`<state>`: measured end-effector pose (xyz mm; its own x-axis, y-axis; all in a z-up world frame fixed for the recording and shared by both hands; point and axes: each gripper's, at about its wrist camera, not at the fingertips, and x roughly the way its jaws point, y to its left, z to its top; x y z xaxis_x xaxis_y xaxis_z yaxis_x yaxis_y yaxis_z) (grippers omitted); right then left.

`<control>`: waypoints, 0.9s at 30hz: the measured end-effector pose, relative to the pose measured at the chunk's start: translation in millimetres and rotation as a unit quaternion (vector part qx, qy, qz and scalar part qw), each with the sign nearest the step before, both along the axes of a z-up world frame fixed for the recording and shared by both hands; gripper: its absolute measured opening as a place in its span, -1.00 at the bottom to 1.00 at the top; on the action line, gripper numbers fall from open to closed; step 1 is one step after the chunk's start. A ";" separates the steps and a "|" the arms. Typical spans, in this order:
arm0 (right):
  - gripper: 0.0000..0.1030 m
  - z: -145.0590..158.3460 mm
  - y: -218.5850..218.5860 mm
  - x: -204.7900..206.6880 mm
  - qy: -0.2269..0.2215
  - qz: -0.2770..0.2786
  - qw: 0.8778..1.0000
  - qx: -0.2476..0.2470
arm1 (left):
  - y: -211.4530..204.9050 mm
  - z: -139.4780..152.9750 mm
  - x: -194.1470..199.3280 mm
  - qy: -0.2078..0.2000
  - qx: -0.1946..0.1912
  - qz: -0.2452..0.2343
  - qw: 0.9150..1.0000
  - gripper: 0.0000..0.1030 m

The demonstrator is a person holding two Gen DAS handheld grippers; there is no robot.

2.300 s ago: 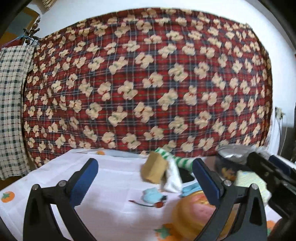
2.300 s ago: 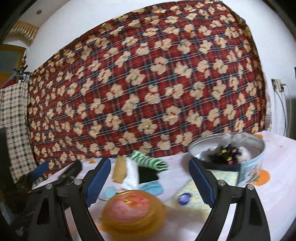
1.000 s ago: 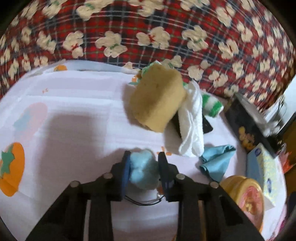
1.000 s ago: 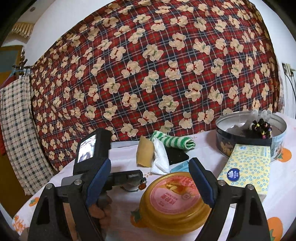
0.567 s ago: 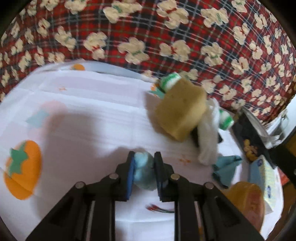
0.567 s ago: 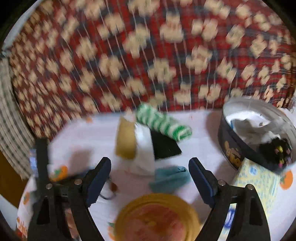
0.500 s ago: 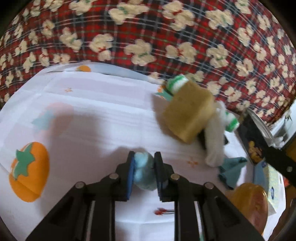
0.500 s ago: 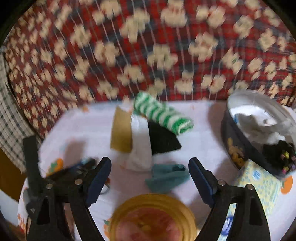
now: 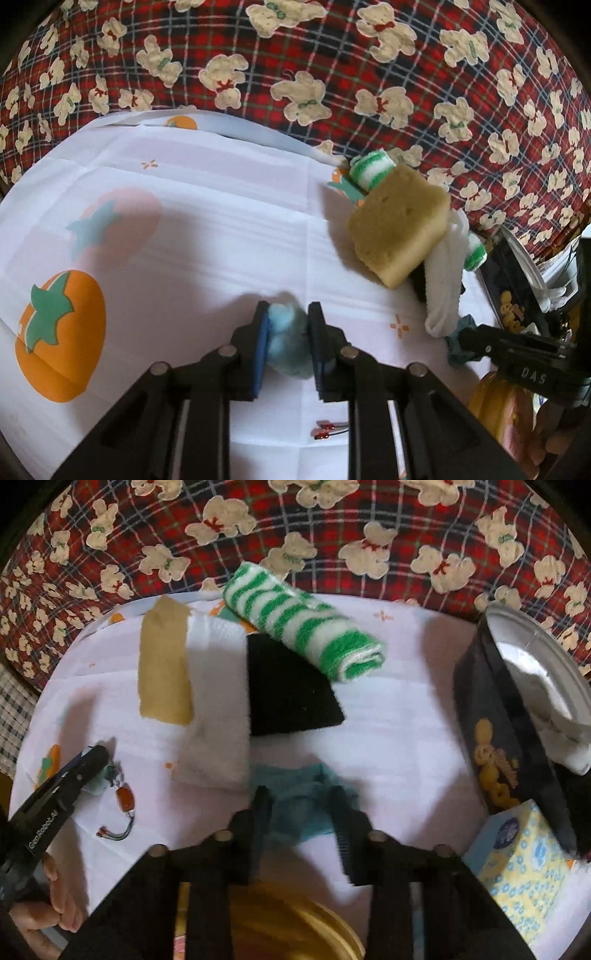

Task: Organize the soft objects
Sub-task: 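Grasp the teal cloth with the right tool while the left tool holds the light blue cloth, then carry both held cloths in the two tools over the metal tin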

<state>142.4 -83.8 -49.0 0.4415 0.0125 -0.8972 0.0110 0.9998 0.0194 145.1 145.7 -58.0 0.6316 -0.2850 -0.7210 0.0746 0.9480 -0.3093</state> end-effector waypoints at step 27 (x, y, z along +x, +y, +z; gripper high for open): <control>-0.81 42.8 111.1 -128.3 -0.337 0.123 0.932 0.057 | 25.3 18.2 -14.6 -0.091 0.012 0.056 0.994 -0.69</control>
<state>14.0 27.2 -6.2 0.8759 0.2654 -0.4030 -0.2706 0.9616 0.0453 130.5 171.1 -39.8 0.7797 -0.1888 -0.5970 0.0204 0.9606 -0.2771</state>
